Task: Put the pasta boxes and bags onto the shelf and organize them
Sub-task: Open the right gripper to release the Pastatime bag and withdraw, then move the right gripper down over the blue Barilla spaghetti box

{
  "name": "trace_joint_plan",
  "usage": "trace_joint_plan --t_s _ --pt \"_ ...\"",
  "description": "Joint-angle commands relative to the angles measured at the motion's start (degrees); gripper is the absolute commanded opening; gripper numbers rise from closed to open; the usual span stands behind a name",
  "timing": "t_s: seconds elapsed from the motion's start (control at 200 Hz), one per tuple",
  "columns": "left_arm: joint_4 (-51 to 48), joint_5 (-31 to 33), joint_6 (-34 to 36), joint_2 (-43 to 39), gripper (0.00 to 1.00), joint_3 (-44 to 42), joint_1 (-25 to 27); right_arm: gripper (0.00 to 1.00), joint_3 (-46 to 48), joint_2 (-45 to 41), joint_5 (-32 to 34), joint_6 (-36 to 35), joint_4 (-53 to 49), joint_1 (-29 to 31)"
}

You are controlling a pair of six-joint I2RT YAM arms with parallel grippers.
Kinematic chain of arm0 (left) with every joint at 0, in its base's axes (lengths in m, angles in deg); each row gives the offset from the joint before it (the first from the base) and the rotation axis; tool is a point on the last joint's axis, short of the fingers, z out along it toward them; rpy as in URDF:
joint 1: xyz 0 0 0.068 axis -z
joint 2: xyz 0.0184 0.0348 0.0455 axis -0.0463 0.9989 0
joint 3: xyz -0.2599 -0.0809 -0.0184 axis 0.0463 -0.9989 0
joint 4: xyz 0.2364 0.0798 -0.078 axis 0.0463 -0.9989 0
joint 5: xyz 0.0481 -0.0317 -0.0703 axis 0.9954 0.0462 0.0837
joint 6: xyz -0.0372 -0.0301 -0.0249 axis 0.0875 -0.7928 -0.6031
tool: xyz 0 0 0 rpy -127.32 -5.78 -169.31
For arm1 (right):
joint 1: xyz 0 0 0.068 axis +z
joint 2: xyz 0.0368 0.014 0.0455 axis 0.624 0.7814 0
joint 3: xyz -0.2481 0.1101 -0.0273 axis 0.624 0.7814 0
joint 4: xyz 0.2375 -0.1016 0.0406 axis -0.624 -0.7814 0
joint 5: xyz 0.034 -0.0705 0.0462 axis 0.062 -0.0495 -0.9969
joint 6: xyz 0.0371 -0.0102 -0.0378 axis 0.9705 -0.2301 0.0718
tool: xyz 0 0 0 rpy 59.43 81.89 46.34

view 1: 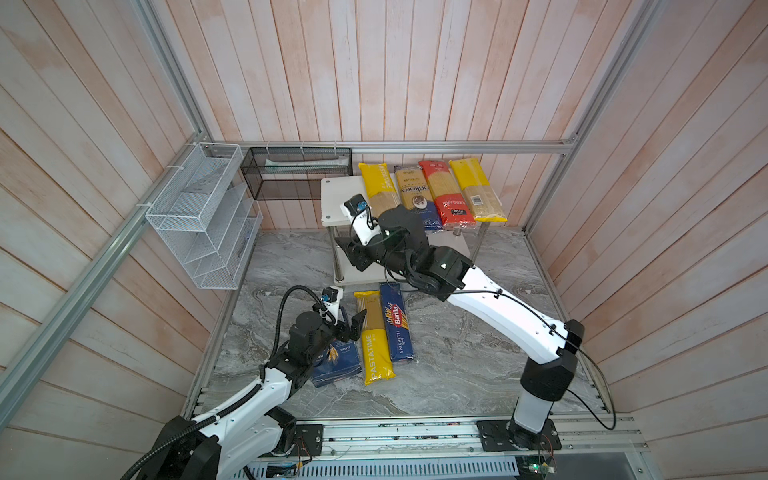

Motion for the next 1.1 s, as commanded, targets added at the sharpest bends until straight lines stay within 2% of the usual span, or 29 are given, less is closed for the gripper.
trace_joint_plan --t_s 0.0,0.115,0.175,0.225,0.315,0.48,0.625,0.83,0.975,1.095 --pt "1.8 -0.4 -0.3 -1.6 1.0 -1.4 0.2 0.55 12.3 -8.9 6.8 2.4 8.0 2.4" --pt "0.8 -0.6 -0.3 -2.2 1.0 -1.1 0.2 0.55 32.1 -19.5 10.4 7.2 17.7 4.9" --pt "1.0 -0.8 -0.5 -2.7 1.0 -1.2 0.2 0.54 43.6 -24.8 14.3 11.3 25.5 5.6" --pt "1.2 -0.6 -0.4 -3.1 1.0 -1.5 0.2 0.54 52.4 -28.1 14.9 14.8 31.6 5.8" --pt "1.6 0.1 -0.2 -3.3 1.0 -1.9 0.2 0.54 61.3 -31.0 15.5 19.9 35.1 5.8" --pt "1.8 -0.3 -0.3 -2.4 1.0 -1.7 0.2 0.56 64.0 -30.8 18.5 23.6 27.4 5.8" --pt "1.7 -0.3 -0.2 -1.9 1.0 -1.5 0.2 0.57 67.9 -30.6 19.6 24.3 30.0 5.9" --pt "1.4 0.5 -0.1 -2.1 1.0 -1.5 0.2 0.57 67.9 -26.9 21.8 24.5 27.6 5.2" --pt "1.4 0.3 -0.1 -1.6 1.0 -1.3 0.2 0.59 66.9 -23.0 18.6 26.1 26.0 3.7" --pt "1.2 0.5 0.0 -1.6 1.0 -1.3 0.2 0.66 65.5 -19.7 17.1 27.1 24.6 3.2"
